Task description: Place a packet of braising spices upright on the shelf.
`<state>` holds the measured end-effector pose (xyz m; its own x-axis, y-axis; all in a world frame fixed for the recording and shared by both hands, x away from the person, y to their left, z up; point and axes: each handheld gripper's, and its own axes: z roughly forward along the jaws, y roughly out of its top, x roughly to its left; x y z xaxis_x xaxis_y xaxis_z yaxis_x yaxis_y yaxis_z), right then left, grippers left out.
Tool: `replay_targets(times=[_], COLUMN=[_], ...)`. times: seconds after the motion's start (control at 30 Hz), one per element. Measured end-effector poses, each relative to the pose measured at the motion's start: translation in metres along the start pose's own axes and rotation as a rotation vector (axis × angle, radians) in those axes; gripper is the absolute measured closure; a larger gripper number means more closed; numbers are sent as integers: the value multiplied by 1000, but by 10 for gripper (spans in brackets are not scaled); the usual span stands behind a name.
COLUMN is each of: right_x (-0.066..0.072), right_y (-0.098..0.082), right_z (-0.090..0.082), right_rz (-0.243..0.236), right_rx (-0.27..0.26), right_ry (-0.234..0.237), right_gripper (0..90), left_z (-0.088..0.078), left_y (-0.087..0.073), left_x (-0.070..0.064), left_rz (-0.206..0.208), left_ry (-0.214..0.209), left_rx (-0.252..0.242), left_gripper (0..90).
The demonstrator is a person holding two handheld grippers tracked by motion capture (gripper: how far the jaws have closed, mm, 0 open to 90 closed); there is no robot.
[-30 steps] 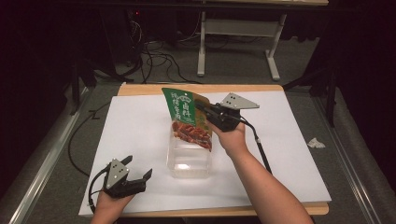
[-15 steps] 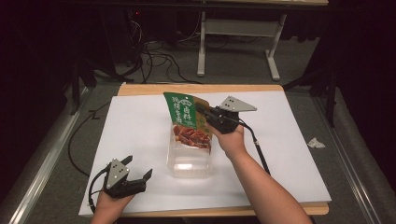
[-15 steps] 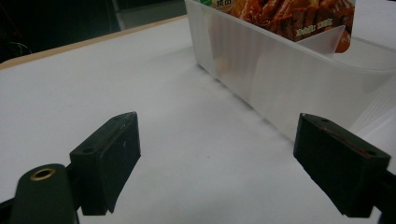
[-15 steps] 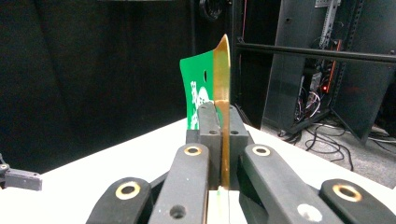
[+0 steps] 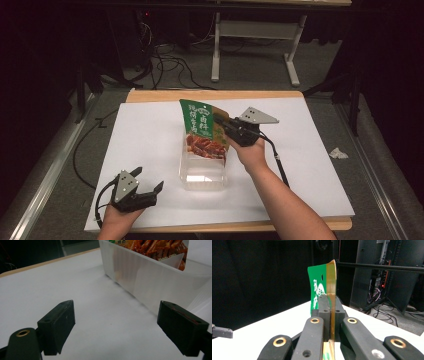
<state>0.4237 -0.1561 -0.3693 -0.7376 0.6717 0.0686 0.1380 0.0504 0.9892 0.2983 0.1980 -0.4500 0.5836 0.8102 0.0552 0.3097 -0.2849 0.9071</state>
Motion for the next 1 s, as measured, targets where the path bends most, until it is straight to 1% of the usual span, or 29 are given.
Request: replay_targets(times=[0.07, 0.13, 0.2, 0.23, 0.27, 0.3, 0.4, 0.43, 0.47, 0.5, 0.6, 0.67, 0.8, 0.9, 0.97, 1.0], right_x=[1, 1, 2, 2, 2, 2, 0, 0, -2, -2, -4, -6, -9, -11, -11, -12], right_y=[2, 3, 5, 6, 6, 7, 7, 7, 6, 6, 6, 6, 7, 8, 8, 8], right_z=[1, 2, 2, 3, 3, 3, 4, 4, 4, 4, 4, 3, 1, -1, -2, -3], right_rz=[7, -1, -3, 0, 0, 12, 3, 3, 11, 11, 25, 44, 68, 60, 62, 62], right_rx=[13, 15, 26, 35, 35, 46, 65, 65, 75, 75, 97, 113, 125, 145, 147, 154], right_ry=[-3, -2, 2, 2, 2, 15, 20, 20, 26, 26, 24, 11, 17, 14, 13, 11], right_gripper=[874, 860, 787, 703, 703, 626, 520, 520, 456, 456, 372, 290, 223, 199, 188, 165], left_z=[0, 0, 0, 0, 0, 0, 0, 0, 0, 0, 0, 0, 0, 0, 0, 0], left_y=[0, 0, 0, 0, 0, 0, 0, 0, 0, 0, 0, 0, 0, 0, 0, 0], left_x=[0, 0, 0, 0, 1, 1, 1, 1, 1, 1, 0, 1, 1, 1, 1, 1], left_rz=[1, 1, 0, 0, 0, 1, 0, 0, 0, 0, 0, 0, -1, 0, 0, 0], left_ry=[0, 1, 1, 2, 2, 3, 1, 1, 1, 1, 1, 2, 3, 3, 2, 2], left_rx=[-1, -2, -1, -1, -1, -1, -1, -1, -1, -1, -2, -3, -4, -3, -3, -4], left_gripper=[152, 152, 152, 152, 152, 152, 152, 152, 152, 152, 152, 152, 152, 152, 152, 152])
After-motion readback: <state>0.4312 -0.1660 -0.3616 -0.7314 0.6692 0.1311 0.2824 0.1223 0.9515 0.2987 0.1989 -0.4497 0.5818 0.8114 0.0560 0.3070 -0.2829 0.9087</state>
